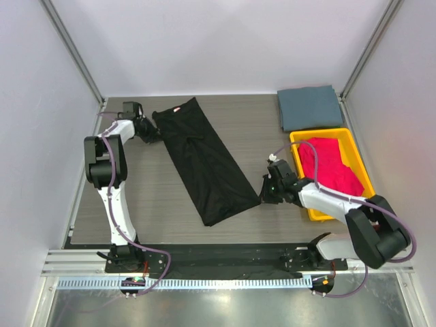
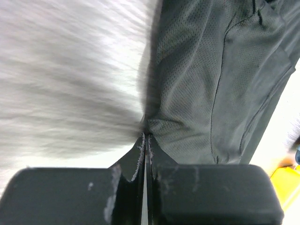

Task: Fold and stack the t-shirts
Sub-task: Fold the tshirt

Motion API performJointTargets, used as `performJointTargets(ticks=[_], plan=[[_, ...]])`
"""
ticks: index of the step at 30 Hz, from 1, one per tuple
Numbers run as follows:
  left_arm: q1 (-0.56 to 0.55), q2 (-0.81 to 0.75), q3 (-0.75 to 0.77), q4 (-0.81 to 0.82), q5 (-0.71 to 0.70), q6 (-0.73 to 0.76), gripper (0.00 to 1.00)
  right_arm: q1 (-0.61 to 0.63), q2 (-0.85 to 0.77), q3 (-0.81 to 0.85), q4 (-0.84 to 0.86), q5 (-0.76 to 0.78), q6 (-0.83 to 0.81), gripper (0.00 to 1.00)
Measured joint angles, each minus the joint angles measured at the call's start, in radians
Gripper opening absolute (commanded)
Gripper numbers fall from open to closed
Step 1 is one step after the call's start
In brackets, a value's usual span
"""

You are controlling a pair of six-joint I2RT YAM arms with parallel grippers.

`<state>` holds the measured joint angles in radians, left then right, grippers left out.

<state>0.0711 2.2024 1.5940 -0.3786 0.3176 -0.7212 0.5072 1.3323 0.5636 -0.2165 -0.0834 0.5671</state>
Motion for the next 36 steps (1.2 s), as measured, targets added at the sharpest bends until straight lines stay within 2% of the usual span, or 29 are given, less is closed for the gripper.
performJointTargets(ticks=[5, 12, 25, 29, 33, 36], plan=[[-0.035, 0.029, 0.034, 0.013, 0.026, 0.011, 0.00, 0.130, -0.097, -0.071, -0.007, 0.074, 0.118, 0.01], [-0.069, 0.091, 0.101, 0.061, 0.098, 0.015, 0.00, 0.264, -0.154, -0.120, -0.003, 0.157, 0.277, 0.01], [-0.140, 0.332, 0.459, 0.083, 0.179, -0.015, 0.00, 0.349, -0.099, -0.119, 0.068, 0.275, 0.560, 0.01], [-0.139, 0.378, 0.549, 0.052, 0.187, 0.001, 0.09, 0.356, -0.034, -0.079, 0.090, 0.285, 0.596, 0.01], [-0.134, 0.404, 0.660, -0.060, 0.181, 0.044, 0.18, 0.359, 0.010, -0.050, 0.105, 0.288, 0.615, 0.01], [-0.121, 0.373, 0.653, -0.111, 0.161, 0.063, 0.21, 0.360, 0.014, -0.047, 0.107, 0.289, 0.618, 0.01]])
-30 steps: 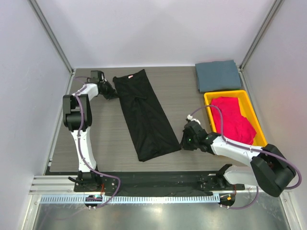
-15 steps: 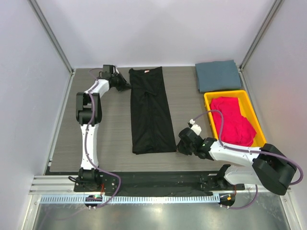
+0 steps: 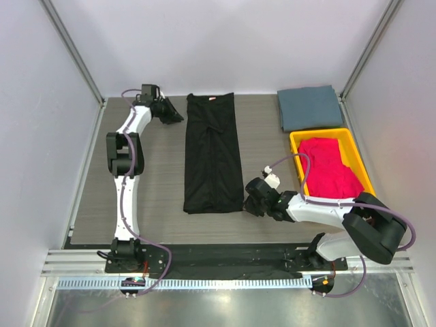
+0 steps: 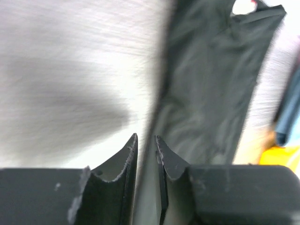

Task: Fold and stack the t-shirts
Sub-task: Fold the tshirt

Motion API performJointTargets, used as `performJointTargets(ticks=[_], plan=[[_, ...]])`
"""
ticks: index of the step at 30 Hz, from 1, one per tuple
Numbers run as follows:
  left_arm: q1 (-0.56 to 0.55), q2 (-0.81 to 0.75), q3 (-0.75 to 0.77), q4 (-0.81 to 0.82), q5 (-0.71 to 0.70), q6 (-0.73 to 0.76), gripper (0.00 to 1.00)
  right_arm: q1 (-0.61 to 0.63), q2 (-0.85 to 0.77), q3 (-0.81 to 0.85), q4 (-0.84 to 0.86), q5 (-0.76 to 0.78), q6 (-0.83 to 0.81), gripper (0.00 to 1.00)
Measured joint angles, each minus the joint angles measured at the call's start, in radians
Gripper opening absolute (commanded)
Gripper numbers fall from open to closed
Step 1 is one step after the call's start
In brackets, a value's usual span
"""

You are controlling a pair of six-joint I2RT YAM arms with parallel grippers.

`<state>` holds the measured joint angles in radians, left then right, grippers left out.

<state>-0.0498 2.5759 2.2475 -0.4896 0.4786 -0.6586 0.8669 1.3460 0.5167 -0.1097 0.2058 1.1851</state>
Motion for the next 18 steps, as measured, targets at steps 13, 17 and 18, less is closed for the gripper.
performJointTargets(ticks=[13, 17, 18], plan=[[-0.007, -0.635, -0.819, -0.138, -0.107, 0.088, 0.18, 0.003, -0.041, -0.012, -0.034, 0.002, -0.023, 0.01], [-0.117, -0.859, -1.061, -0.123, -0.067, 0.092, 0.17, 0.004, -0.057, -0.017, -0.038, -0.002, -0.051, 0.01], [-0.148, -0.904, -1.110, -0.120, -0.063, 0.092, 0.17, 0.005, -0.058, -0.018, -0.037, -0.002, -0.058, 0.01]])
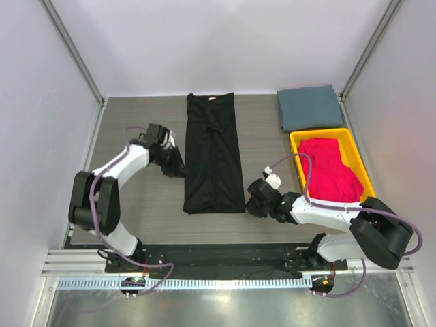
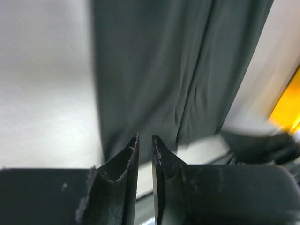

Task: Fold and stack the t-shirts
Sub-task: Fold the tshirt

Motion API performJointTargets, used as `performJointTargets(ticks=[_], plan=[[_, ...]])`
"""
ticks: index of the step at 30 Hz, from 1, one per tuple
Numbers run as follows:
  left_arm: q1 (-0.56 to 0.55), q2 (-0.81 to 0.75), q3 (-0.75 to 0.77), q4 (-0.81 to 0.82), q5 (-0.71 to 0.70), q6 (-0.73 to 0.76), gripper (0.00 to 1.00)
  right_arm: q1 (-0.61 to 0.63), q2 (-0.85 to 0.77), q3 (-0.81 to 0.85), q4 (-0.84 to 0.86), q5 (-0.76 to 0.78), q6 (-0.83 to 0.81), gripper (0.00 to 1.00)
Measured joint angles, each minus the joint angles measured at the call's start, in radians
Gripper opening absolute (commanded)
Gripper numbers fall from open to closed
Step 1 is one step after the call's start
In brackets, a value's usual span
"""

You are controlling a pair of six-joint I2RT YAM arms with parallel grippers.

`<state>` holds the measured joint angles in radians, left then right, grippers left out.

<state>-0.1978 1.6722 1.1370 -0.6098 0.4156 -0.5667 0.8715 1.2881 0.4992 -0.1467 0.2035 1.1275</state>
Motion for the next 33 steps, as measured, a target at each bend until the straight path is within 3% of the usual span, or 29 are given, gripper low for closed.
performJointTargets(ticks=[6, 14, 21, 30, 33], plan=[[-0.135, -0.199, -0.274, 0.032, 0.013, -0.037, 0.15, 0.003, -0.011, -0.008, 0.000, -0.005, -0.028, 0.01], [-0.199, -0.228, -0.460, 0.110, 0.004, -0.103, 0.14, 0.003, -0.034, -0.028, 0.003, -0.007, -0.030, 0.01], [-0.211, -0.228, -0.504, 0.154, 0.010, -0.132, 0.16, 0.003, -0.045, -0.034, 0.003, -0.007, -0.030, 0.01], [-0.212, -0.314, -0.451, 0.082, -0.054, -0.137, 0.33, 0.004, -0.078, -0.045, -0.004, -0.007, -0.031, 0.01], [-0.212, -0.348, -0.435, 0.073, -0.106, -0.141, 0.35, 0.004, -0.098, -0.054, -0.004, -0.007, -0.031, 0.01]])
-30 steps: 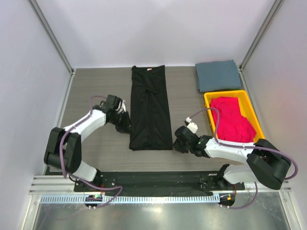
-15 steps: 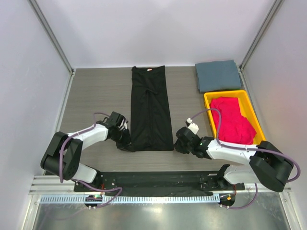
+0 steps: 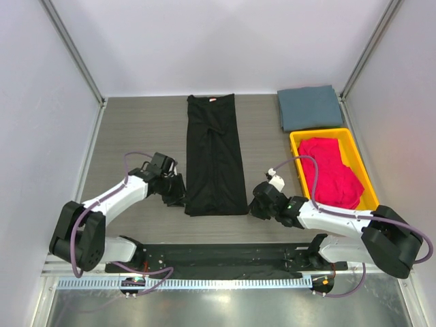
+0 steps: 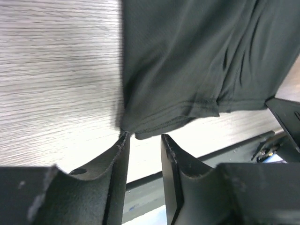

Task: Fold and stack the t-shirts
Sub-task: Fold the tshirt

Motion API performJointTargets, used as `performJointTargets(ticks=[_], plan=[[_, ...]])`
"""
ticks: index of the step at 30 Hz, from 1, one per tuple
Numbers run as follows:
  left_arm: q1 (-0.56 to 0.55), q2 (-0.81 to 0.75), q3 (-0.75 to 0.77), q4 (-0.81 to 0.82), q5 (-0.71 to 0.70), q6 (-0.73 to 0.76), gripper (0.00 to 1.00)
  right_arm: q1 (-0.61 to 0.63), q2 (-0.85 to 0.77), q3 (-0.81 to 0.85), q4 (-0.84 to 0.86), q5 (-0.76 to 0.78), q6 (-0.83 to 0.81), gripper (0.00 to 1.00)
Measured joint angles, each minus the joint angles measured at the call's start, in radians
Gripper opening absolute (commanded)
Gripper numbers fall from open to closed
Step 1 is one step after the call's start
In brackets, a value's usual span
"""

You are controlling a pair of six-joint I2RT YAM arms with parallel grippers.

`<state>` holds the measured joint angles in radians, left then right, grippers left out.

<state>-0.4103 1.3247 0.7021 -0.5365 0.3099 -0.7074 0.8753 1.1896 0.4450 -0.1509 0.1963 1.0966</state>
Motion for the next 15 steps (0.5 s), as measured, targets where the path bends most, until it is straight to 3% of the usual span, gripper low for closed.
performJointTargets(ticks=[15], plan=[[0.000, 0.051, -0.101, 0.091, 0.031, -0.078, 0.27, 0.000, -0.008, -0.021, 0.002, 0.000, -0.003, 0.01]])
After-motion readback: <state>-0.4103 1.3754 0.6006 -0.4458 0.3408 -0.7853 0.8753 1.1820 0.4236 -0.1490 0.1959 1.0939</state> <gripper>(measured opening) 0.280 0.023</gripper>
